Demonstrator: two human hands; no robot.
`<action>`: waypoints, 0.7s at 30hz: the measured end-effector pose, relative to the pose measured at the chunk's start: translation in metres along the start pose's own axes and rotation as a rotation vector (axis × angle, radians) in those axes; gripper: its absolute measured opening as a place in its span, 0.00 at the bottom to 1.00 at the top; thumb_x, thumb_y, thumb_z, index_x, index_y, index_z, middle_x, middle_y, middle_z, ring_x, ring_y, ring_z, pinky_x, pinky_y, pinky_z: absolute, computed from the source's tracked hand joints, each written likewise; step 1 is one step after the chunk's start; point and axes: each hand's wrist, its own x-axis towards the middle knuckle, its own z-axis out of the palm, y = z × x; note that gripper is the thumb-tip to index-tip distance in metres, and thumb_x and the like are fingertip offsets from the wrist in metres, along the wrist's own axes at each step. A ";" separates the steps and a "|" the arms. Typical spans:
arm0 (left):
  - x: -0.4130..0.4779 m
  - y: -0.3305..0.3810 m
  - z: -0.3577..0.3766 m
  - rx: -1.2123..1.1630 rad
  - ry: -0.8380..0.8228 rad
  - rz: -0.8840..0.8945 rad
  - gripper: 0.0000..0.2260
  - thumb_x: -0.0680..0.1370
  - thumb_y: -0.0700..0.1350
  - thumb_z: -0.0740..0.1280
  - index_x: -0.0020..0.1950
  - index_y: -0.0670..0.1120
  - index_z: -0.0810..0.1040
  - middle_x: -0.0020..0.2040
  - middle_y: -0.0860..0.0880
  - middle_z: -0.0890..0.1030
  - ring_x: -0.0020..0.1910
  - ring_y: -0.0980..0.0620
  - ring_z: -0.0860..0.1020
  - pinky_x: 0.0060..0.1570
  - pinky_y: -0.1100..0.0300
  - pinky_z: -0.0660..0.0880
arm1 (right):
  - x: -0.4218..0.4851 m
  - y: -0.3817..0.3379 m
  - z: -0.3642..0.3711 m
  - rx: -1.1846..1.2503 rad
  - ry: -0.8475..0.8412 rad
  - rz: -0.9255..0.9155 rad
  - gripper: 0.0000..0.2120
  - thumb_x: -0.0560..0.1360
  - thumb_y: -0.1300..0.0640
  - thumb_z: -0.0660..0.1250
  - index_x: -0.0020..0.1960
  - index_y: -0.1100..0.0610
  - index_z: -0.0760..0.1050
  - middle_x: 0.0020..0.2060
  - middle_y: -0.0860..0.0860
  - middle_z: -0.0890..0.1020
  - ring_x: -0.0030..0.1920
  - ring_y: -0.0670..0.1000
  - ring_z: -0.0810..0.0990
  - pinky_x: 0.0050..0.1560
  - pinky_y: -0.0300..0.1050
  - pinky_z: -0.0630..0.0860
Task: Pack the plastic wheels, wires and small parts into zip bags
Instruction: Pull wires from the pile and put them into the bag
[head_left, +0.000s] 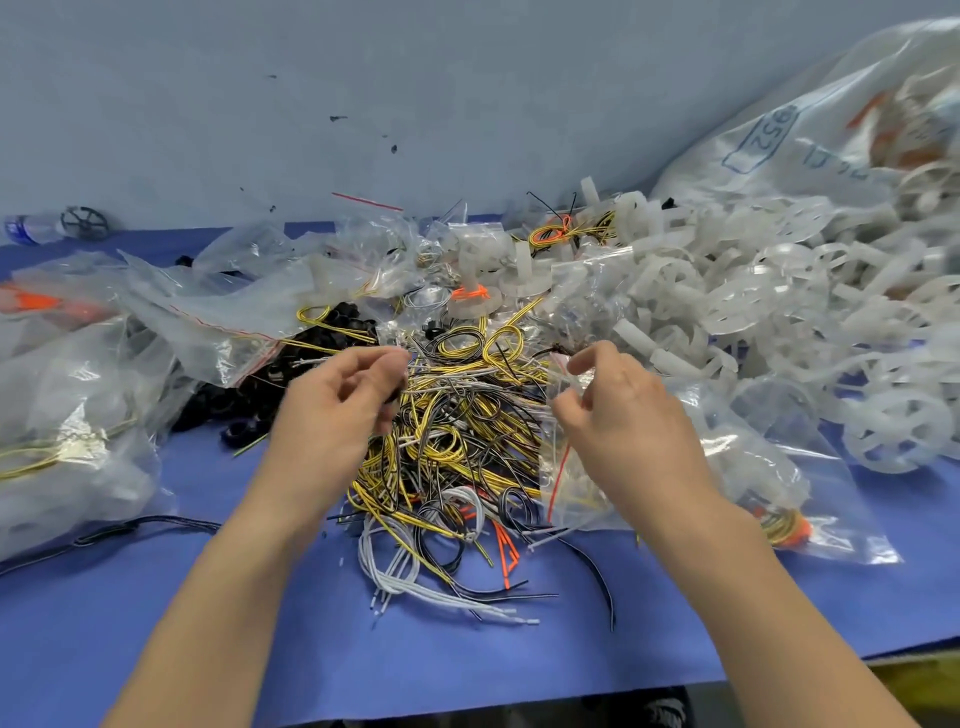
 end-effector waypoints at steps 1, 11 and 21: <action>-0.002 0.002 0.011 -0.046 -0.063 -0.012 0.12 0.72 0.55 0.68 0.51 0.51 0.83 0.39 0.53 0.82 0.35 0.58 0.77 0.36 0.67 0.77 | 0.001 0.003 -0.002 0.048 -0.004 0.019 0.09 0.78 0.52 0.60 0.58 0.52 0.71 0.47 0.50 0.79 0.46 0.55 0.77 0.43 0.51 0.73; -0.006 0.003 0.087 0.025 -0.351 -0.081 0.07 0.81 0.43 0.64 0.52 0.46 0.81 0.37 0.49 0.84 0.28 0.56 0.74 0.27 0.64 0.74 | -0.006 0.005 -0.008 0.169 0.132 -0.005 0.08 0.79 0.53 0.61 0.55 0.50 0.77 0.50 0.48 0.78 0.47 0.53 0.79 0.46 0.52 0.75; -0.006 0.004 0.114 0.095 -0.554 -0.243 0.12 0.78 0.33 0.61 0.37 0.43 0.79 0.27 0.53 0.79 0.26 0.60 0.76 0.28 0.67 0.73 | -0.012 0.000 -0.004 0.168 0.119 -0.094 0.06 0.79 0.51 0.63 0.54 0.45 0.76 0.49 0.45 0.77 0.47 0.54 0.79 0.44 0.52 0.76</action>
